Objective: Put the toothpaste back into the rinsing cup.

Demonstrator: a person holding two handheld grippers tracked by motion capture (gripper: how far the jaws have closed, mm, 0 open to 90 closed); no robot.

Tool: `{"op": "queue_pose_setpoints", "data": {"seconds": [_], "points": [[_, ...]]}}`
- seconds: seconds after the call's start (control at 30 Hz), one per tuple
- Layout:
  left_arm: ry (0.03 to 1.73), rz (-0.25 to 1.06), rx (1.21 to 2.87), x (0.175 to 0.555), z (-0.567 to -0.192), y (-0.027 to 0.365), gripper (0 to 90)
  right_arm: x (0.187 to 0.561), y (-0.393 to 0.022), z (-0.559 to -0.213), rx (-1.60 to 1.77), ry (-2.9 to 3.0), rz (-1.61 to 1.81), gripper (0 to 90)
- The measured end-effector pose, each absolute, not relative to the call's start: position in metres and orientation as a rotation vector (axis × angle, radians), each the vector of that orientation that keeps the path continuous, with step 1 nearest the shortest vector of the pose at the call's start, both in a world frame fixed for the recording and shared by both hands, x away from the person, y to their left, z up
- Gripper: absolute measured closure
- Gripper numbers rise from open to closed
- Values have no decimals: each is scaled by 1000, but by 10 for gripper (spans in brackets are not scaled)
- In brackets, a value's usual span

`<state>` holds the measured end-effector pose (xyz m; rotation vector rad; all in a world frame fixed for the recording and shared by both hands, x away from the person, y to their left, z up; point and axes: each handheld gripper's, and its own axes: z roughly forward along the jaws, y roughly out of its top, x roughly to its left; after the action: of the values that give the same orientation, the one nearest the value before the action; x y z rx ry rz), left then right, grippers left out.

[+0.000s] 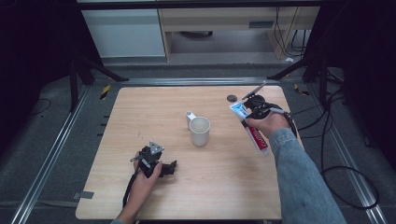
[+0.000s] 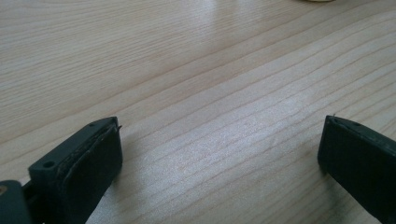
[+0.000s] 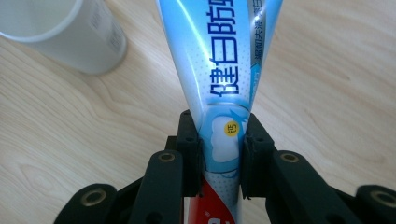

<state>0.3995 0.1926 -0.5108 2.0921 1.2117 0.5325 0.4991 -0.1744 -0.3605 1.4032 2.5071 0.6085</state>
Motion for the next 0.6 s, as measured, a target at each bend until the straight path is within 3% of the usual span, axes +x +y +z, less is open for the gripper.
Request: {"op": "queue_pose_setpoints", "data": {"seconds": [0.6], "points": [[1213,532,2092,400,-511,192,0,498,-156,-331,1319,2403,852,733]]}}
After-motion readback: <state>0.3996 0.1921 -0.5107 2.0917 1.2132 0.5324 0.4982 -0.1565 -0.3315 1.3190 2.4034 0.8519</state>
